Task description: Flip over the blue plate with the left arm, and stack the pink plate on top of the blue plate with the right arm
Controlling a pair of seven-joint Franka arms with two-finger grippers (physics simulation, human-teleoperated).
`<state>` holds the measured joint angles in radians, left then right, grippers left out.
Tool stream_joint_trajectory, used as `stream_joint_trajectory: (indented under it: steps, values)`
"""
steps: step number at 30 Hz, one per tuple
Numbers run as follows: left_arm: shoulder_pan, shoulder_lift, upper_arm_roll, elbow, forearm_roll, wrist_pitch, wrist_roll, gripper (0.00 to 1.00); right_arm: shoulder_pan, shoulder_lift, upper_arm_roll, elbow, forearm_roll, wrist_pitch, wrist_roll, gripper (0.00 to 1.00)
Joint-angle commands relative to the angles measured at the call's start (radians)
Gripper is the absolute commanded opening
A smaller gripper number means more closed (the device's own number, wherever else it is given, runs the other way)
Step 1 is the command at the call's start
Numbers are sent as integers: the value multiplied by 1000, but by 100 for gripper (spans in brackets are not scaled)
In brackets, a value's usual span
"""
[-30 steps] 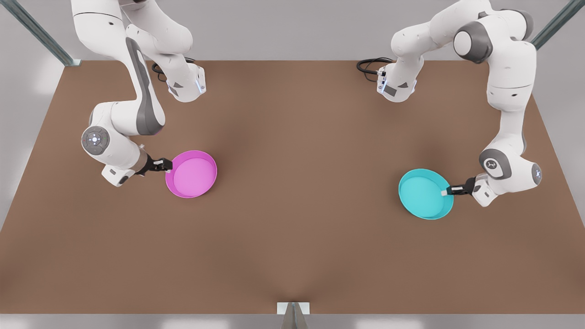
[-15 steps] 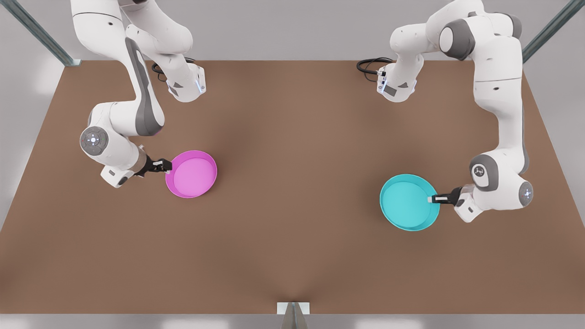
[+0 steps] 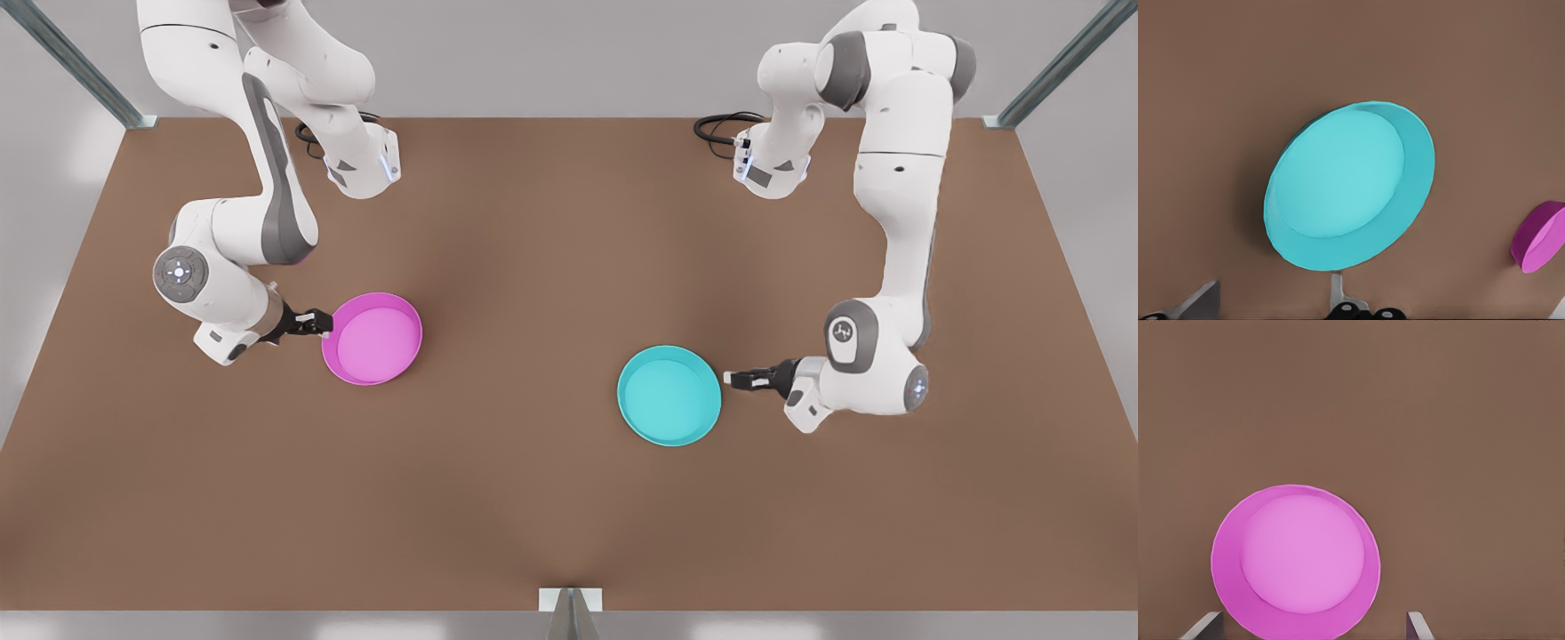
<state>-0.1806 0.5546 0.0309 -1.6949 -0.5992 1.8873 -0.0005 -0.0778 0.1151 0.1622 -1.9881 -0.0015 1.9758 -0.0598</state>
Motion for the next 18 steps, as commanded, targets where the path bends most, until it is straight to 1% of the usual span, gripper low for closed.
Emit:
stream_joint_trajectory:
  steps: [1,2,4,5,6,7,8,9,10,13,18]
  values:
    - [-25,10,-3,-8,495,34,-10,100,1,0,-1,0,0,0,0,100]
    - [-65,8,-3,-46,487,133,-10,100,1,0,-1,-1,0,0,0,100]
    - [-65,-80,-2,-268,395,443,-6,100,1,1,0,0,0,0,0,100]
    - [-63,-116,-3,-319,361,498,-6,100,1,1,-1,0,0,0,0,100]
    - [-57,-139,-3,-341,357,498,-6,100,1,1,-1,0,0,0,0,100]
    - [-57,-151,-3,-351,314,501,-6,100,1,1,-1,0,0,0,-2,100]
    - [-57,-173,-3,-361,217,501,-4,100,1,1,-1,0,0,0,-5,100]
    - [-59,-180,-3,-368,199,507,-4,100,1,3,-1,0,0,0,-5,100]
    - [-66,-180,-11,-394,196,575,-13,100,1,1,-1,0,0,0,-6,100]
    - [-79,-142,-85,-417,156,667,-32,100,1,8,-1,9,0,-3,-6,100]
    - [-85,-91,-101,-385,157,688,-47,100,7,14,-1,15,0,-3,-8,100]
